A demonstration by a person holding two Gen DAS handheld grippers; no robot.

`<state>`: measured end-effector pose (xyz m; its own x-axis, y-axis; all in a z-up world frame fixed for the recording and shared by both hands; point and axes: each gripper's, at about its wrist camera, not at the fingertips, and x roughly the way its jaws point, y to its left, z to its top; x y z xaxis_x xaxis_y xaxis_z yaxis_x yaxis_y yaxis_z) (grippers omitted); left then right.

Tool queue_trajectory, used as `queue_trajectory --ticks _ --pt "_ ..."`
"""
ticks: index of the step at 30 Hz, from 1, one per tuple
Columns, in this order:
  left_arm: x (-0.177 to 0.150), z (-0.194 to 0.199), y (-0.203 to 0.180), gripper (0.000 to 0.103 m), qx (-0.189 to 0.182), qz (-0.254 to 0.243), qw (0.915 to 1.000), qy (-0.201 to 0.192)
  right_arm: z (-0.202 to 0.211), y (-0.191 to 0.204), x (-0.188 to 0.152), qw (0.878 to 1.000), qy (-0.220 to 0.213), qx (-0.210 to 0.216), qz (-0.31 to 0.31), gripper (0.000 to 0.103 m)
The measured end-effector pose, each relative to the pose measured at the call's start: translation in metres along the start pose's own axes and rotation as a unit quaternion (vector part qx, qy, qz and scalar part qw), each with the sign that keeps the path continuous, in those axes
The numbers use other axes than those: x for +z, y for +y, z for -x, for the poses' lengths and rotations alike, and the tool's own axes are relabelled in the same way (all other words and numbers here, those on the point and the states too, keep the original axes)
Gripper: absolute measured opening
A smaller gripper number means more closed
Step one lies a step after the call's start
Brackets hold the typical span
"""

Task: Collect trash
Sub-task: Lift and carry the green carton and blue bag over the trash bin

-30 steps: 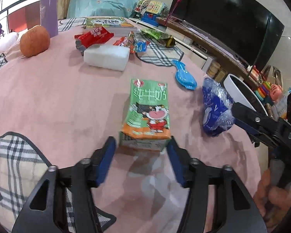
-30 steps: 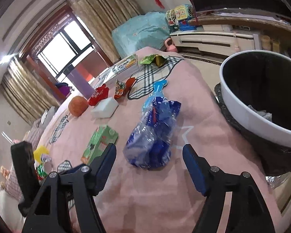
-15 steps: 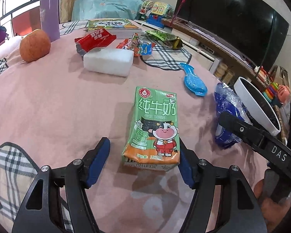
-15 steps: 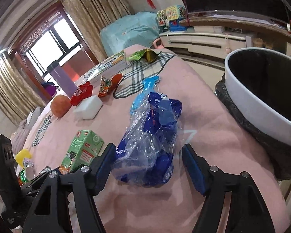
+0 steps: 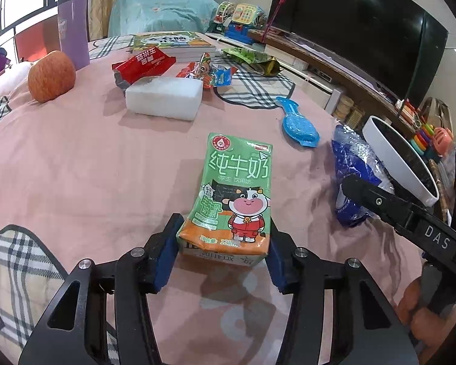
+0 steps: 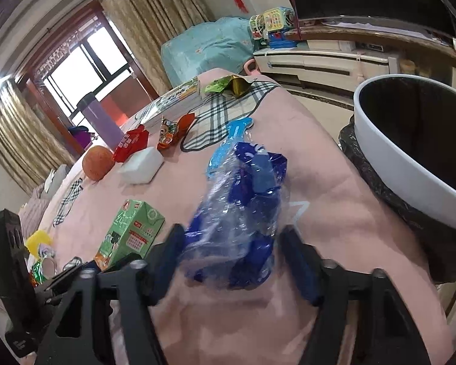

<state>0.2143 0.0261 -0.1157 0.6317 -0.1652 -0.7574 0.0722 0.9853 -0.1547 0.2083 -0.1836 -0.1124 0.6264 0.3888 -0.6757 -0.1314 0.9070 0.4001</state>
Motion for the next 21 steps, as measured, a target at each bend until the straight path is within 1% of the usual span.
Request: queue_trajectory --ticks 1,3,10,15,21 --pt "0.000 0.001 0.000 0.050 -0.001 0.001 1.0000 0.000 0.003 0.000 -0.001 1.000 -0.003 -0.002 0.004 0.053" --pt "-0.002 0.003 -0.001 0.050 -0.007 0.006 1.0000 0.001 0.009 0.000 -0.001 1.000 -0.010 -0.006 0.011 0.044" --pt "-0.004 0.016 -0.022 0.050 -0.033 -0.006 0.9994 -0.003 0.041 -0.005 0.001 0.999 -0.040 -0.005 0.023 0.043" --pt "-0.001 0.026 -0.045 0.050 -0.053 -0.025 0.9983 -0.010 0.064 -0.013 0.003 0.998 -0.054 -0.007 0.030 0.043" --pt "0.004 0.028 -0.078 0.050 -0.068 -0.053 0.9962 -0.009 0.086 -0.033 0.006 0.998 -0.066 -0.016 0.019 0.043"
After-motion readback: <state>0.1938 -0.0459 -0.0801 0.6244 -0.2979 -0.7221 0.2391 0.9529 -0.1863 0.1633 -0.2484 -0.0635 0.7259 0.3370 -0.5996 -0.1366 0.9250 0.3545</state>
